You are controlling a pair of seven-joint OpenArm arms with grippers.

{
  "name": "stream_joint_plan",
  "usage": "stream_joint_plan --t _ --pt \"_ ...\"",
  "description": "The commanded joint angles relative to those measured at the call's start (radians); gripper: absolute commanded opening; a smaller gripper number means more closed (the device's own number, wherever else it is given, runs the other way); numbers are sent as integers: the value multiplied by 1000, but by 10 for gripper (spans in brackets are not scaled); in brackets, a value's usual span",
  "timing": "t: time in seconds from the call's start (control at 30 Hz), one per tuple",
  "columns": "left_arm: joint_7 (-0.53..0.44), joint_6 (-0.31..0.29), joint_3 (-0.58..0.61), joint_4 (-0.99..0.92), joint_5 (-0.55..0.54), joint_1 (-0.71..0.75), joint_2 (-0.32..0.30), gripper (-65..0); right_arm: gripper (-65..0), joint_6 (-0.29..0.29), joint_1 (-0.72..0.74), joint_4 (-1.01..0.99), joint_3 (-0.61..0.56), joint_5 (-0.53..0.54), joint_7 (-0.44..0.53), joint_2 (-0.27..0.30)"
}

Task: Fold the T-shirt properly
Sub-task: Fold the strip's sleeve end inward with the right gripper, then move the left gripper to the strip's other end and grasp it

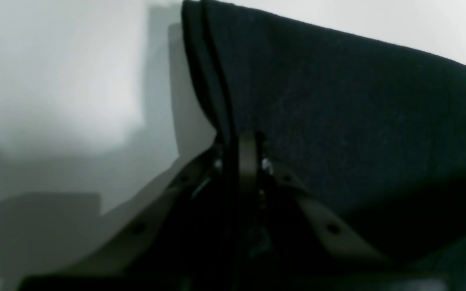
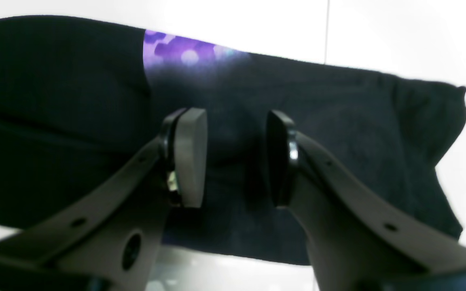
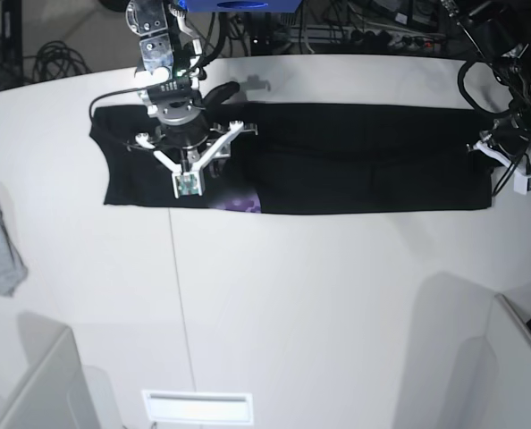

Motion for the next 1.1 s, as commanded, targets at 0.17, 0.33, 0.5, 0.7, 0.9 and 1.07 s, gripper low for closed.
stream_joint_plan --t 0.17,0.33,0.5,0.7,0.9,1.07 --pt "-17 -4 1 13 32 17 -72 -650 -414 0 -18 17 99 106 63 -25" --pt "-16 -4 -101 75 38 21 -95 -650 -414 0 -18 17 219 330 63 -8" --pt "-14 -4 -110 280 38 110 -86 -650 -414 0 -13 15 233 446 63 52" --pt "-14 57 -75 548 38 221 37 -650 -414 0 -11 15 234 466 63 60" --pt "-14 143 105 689 38 279 97 -650 -414 0 -10 15 234 466 63 57" --pt "-14 226 257 697 35 276 128 -650 -414 0 -13 15 234 468 63 60"
